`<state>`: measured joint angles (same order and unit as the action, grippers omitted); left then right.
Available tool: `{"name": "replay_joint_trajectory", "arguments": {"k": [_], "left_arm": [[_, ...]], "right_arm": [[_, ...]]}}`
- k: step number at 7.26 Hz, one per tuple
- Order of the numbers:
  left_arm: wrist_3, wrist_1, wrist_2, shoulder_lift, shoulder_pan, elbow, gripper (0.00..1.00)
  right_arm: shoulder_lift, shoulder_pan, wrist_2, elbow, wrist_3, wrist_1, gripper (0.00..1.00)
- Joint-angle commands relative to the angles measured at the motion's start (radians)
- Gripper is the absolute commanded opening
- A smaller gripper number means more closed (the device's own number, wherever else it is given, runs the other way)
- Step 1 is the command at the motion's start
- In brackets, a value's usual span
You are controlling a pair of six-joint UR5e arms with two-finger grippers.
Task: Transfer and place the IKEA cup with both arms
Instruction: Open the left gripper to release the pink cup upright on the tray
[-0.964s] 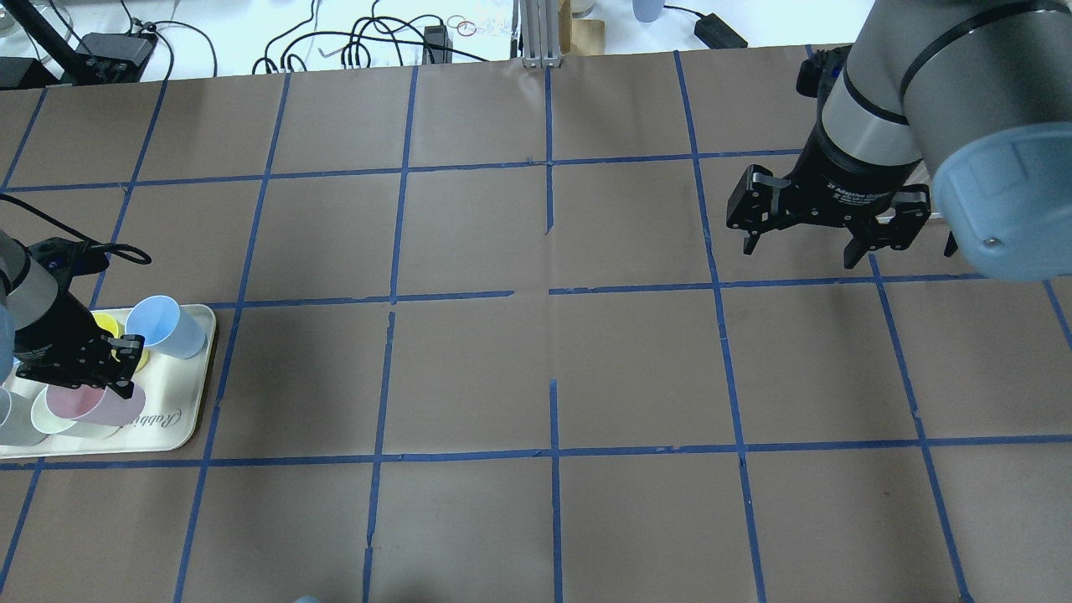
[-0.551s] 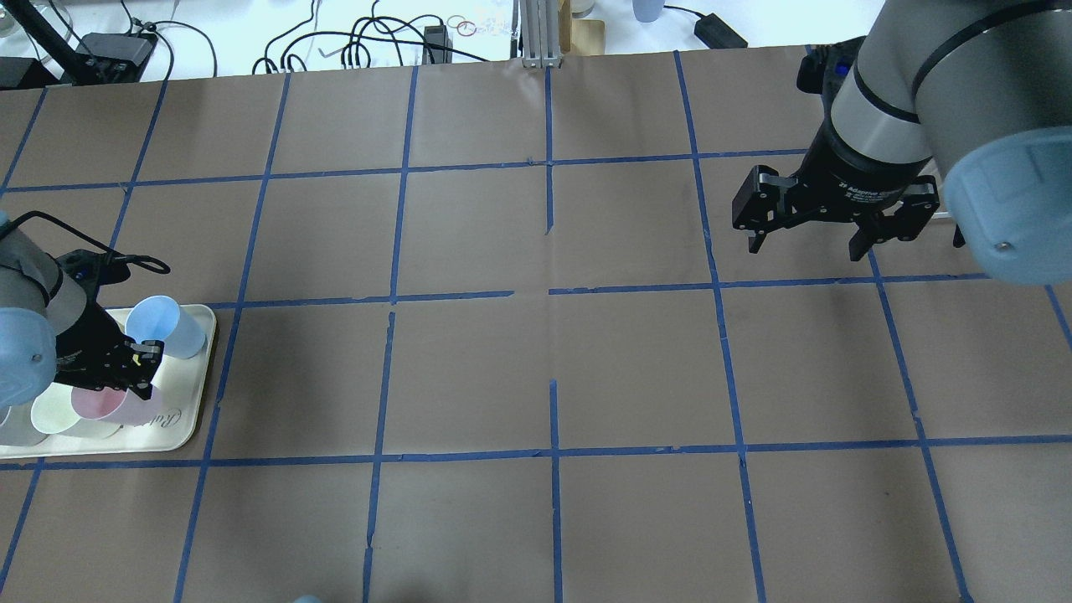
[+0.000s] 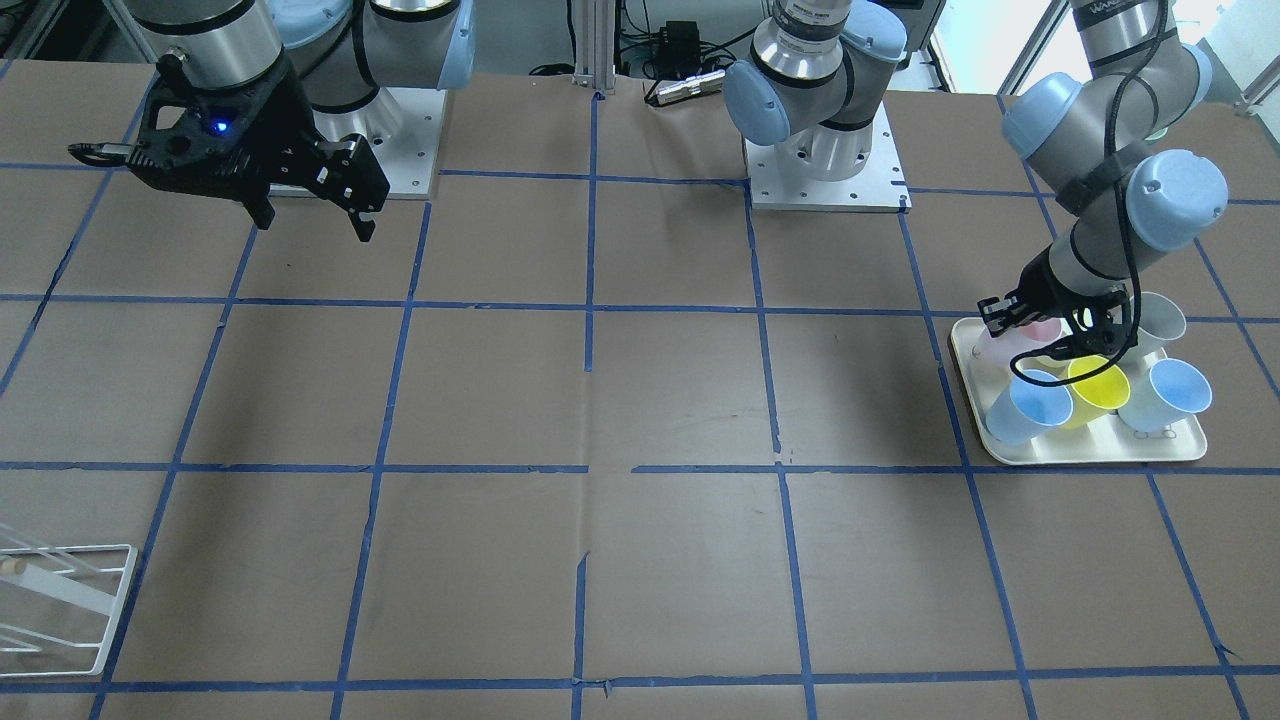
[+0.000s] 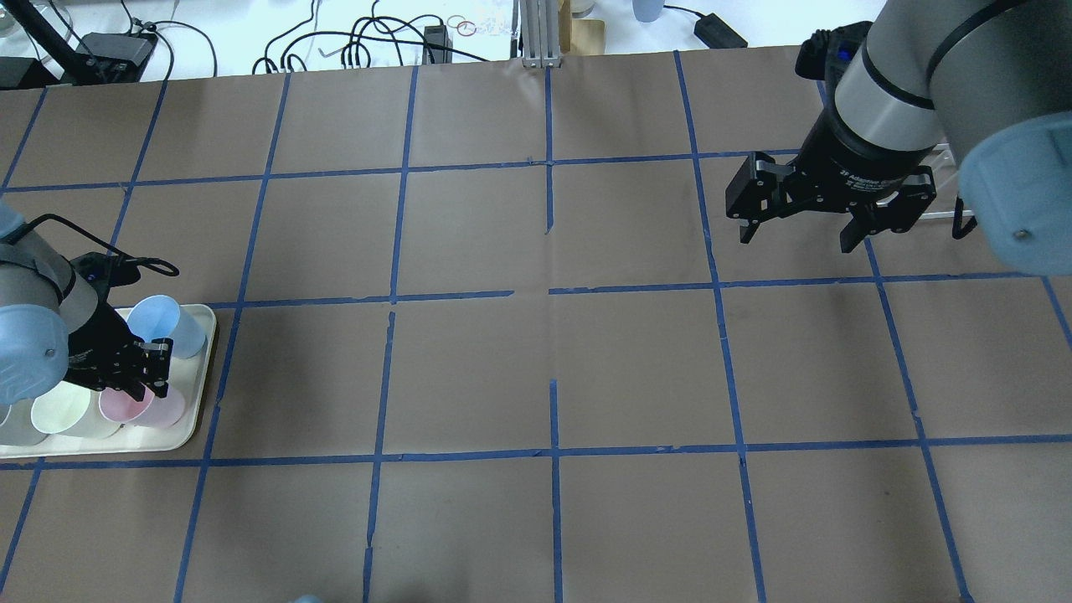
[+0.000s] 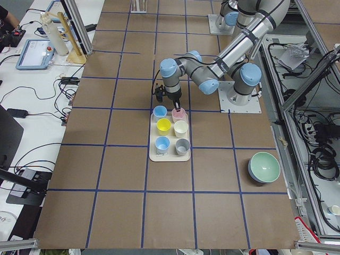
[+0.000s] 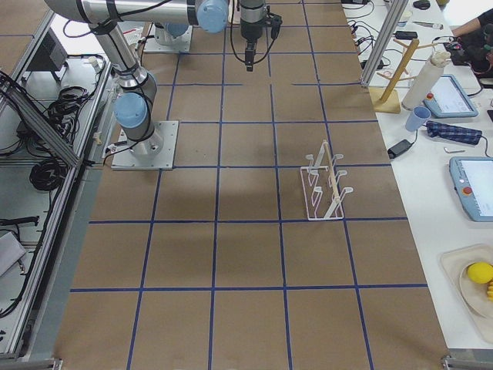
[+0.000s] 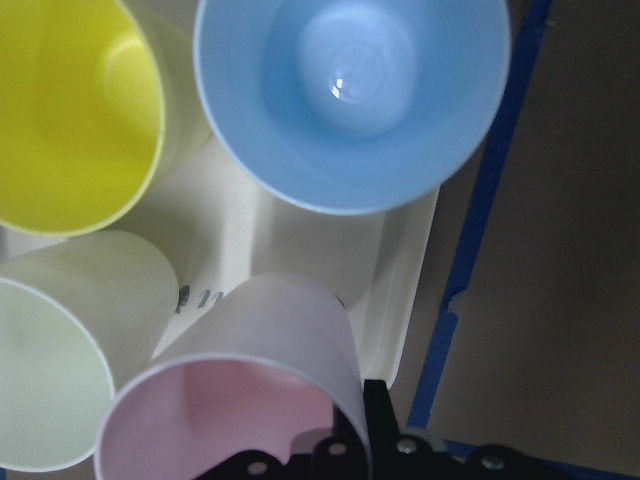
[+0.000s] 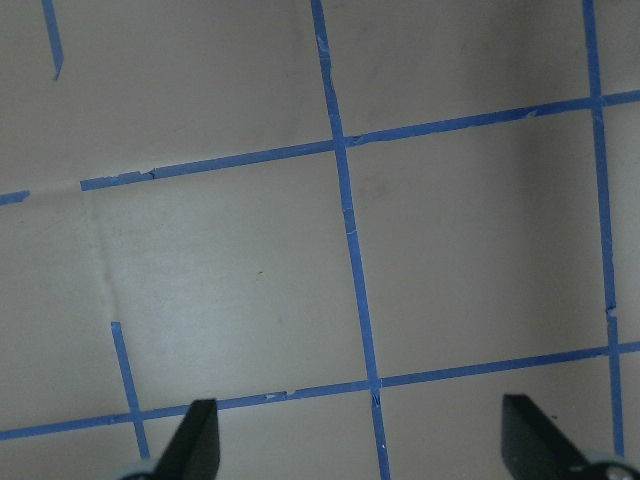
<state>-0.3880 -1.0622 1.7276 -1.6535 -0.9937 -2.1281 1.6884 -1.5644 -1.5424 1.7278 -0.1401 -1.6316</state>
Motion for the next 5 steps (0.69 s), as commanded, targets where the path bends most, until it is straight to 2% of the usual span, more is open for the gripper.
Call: {"name": "replay_joint_trajectory", "arguments": {"k": [1, 2, 3, 5], "left_arm": [[-0.006, -0.021, 0.006, 0.014, -0.002, 0.016, 1.00], [-0.006, -0.121, 0.006, 0.050, -0.017, 0.051, 1.00], [0.000, -0.262, -0.003, 0.073, -0.025, 0.133, 1.00], [0.059, -0.547, -0.008, 0.087, -0.142, 0.352, 1.00]], "right_arm": [[-0.001, 0.000, -0.001, -0.001, -0.001, -0.001, 1.00], [0.001, 0.000, -0.001, -0.001, -0.001, 0.001, 1.00], [0.001, 0.001, -0.002, -0.001, 0.001, -0.001, 1.00], [0.001, 0.001, -0.001, -0.001, 0.002, 0.001, 1.00]]}}
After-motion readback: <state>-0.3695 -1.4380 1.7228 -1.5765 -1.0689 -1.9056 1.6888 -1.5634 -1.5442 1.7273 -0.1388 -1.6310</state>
